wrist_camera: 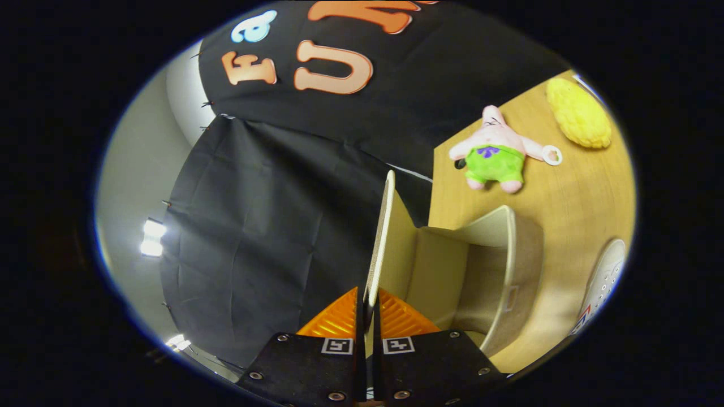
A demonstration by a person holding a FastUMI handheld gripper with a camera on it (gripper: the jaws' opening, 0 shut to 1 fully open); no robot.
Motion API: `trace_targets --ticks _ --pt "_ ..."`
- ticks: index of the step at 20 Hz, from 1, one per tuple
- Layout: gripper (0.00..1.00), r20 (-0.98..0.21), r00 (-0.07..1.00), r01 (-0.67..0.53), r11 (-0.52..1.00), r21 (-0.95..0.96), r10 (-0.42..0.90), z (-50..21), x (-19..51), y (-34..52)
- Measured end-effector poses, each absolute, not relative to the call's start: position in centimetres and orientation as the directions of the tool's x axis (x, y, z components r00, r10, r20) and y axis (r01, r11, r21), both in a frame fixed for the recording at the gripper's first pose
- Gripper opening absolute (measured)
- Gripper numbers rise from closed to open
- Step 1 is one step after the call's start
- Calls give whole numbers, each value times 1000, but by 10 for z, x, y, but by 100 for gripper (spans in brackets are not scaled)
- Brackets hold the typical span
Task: Open the storage box then place both shoes into the box .Put the left shoe in first, then the right shoe, with the right side of both shoes facing outward in a uniform manner.
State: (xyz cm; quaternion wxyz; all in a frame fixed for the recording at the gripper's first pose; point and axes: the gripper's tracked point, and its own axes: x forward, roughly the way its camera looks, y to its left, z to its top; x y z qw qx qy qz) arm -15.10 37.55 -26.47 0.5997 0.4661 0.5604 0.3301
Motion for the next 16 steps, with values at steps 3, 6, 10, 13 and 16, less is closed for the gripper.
trace_targets --ticks 3,6,10,13,16 --pt "7 -378 133 54 374 926 916 -251 -148 415" --pt "7 -392 92 14 393 920 915 -241 -157 449" --pt "11 -399 26 -4 399 917 917 -243 -173 503" --pt "58 -396 -57 -11 396 918 916 -253 -200 516" --pt "90 -426 -16 -53 425 904 905 -255 -191 506"
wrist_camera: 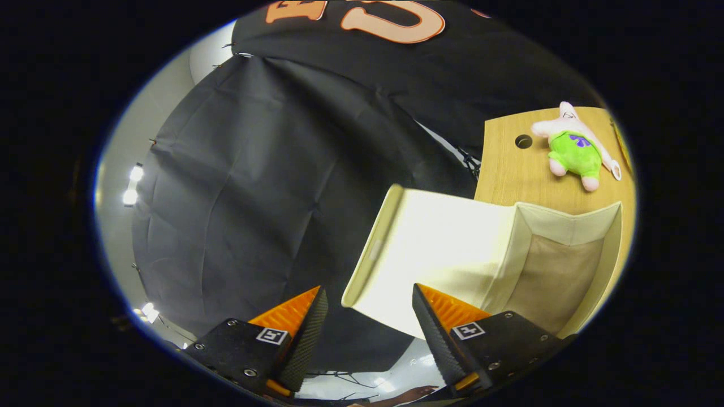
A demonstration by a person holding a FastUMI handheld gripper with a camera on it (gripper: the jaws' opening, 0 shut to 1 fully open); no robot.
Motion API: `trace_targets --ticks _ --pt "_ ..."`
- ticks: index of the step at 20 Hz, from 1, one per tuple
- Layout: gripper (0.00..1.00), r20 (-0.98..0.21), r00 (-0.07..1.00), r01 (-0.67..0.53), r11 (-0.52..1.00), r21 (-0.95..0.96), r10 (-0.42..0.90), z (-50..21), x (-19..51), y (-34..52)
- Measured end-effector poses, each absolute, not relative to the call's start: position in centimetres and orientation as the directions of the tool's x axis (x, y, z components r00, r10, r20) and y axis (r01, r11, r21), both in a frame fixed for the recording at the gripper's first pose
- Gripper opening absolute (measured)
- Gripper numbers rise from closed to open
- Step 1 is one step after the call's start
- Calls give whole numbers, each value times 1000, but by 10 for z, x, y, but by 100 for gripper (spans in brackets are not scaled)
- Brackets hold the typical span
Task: Open the storage box then place both shoes into the box .Put the left shoe in first, then the right shoe, with the right side of both shoes facing outward in a uniform manner.
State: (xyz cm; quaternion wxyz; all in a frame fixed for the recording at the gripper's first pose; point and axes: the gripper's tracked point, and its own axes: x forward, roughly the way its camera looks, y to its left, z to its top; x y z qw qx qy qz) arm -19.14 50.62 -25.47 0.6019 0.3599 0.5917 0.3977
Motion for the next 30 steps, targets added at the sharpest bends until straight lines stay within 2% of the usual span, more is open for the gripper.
trace_targets --ticks 2,5,9,16,19,21,24,26,27,29,30 --pt "95 -454 25 -67 455 888 891 -258 -182 487" --pt "96 -500 87 -66 506 860 861 -271 -169 444" --pt "96 -626 167 -72 643 762 761 -304 -155 366" --pt "96 -809 200 -13 827 562 553 -366 -184 234" --pt "95 -867 146 -26 878 478 476 -391 -219 186" --pt "89 -897 118 -42 904 425 427 -407 -238 162" --pt "86 -924 96 -78 928 364 371 -427 -262 137" --pt "82 -945 45 -124 940 317 324 -444 -283 120" --pt "75 -953 27 -151 944 294 302 -451 -291 114" --pt "69 -964 0 -205 944 259 265 -466 -305 104" --pt "69 -966 -1 -232 940 250 257 -471 -310 104"
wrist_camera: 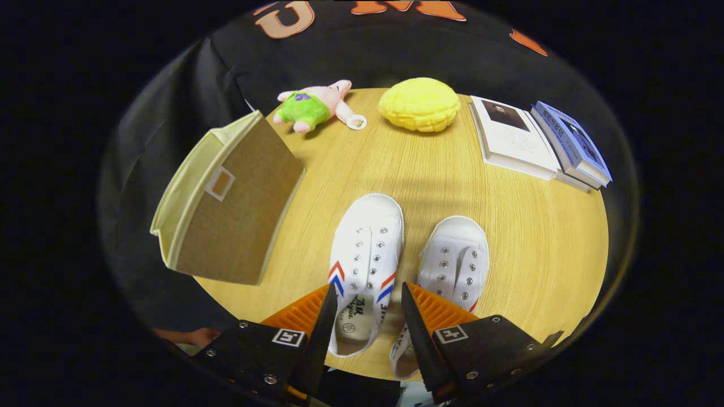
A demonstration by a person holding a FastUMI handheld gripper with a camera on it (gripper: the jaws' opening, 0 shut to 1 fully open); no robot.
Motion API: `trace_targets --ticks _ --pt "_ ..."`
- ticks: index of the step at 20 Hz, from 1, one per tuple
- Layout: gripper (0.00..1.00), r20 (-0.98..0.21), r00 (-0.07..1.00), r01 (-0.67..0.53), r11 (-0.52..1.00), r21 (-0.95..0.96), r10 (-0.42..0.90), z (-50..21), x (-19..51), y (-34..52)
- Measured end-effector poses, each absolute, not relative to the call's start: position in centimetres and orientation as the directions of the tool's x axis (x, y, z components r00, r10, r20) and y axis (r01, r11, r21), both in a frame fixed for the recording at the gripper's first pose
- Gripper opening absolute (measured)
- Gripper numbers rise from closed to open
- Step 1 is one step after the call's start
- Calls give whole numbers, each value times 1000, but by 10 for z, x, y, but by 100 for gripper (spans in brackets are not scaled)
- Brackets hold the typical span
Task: Open the storage box then place both shoes into the box .Put the left shoe in first, then the right shoe, with the right side of both shoes facing outward in a uniform manner.
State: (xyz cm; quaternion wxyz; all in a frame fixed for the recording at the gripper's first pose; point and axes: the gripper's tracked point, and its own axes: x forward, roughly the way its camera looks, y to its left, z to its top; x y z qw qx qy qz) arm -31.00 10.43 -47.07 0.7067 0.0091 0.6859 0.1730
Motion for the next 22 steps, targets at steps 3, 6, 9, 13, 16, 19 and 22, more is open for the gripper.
trace_targets --ticks 3,6,9,13,16,19,22 --pt "67 -976 3 -322 924 206 218 -488 -318 96" --pt "59 -980 -2 -351 917 187 199 -501 -323 97" --pt "51 -982 -22 -379 908 180 185 -514 -326 101" --pt "43 -962 -123 -287 919 269 244 -525 -335 111" --pt "43 -923 -197 -175 915 364 329 -525 -339 115" --pt "24 -916 -137 -17 923 383 378 -527 -336 112" --pt "10 -901 -102 105 906 411 421 -520 -338 108"
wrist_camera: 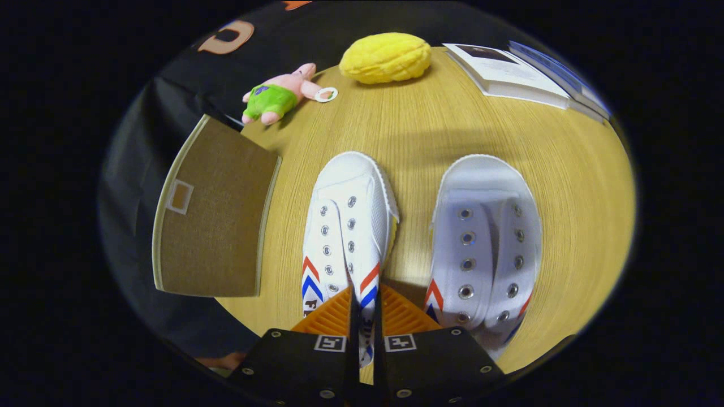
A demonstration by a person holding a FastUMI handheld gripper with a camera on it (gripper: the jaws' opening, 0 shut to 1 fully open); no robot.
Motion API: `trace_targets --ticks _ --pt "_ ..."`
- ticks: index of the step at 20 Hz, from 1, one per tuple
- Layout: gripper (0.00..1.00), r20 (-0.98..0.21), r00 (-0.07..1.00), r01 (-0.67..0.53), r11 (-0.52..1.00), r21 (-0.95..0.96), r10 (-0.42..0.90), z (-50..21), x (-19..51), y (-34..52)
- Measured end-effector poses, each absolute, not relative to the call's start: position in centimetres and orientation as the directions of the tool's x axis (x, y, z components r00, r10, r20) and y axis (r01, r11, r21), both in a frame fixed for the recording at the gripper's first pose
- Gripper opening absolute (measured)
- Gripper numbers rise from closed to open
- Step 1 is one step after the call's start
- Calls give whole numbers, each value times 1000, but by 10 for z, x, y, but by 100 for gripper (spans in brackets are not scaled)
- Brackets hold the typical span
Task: Open the storage box then place both shoes into the box .Put the left shoe in first, then the right shoe, with the right side of both shoes facing outward in a uniform manner.
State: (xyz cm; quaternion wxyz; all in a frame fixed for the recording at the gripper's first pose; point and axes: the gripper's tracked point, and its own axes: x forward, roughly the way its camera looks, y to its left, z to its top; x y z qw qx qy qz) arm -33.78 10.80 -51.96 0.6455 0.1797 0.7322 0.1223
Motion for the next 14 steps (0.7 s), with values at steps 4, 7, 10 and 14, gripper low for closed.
trace_targets --ticks 4,7,10,14 --pt "5 -907 -81 119 908 402 413 -509 -336 111" --pt "5 -890 -52 153 885 440 452 -493 -326 123" --pt "5 -882 2 166 869 465 472 -468 -308 129" --pt "5 -853 109 136 842 521 510 -421 -263 147"
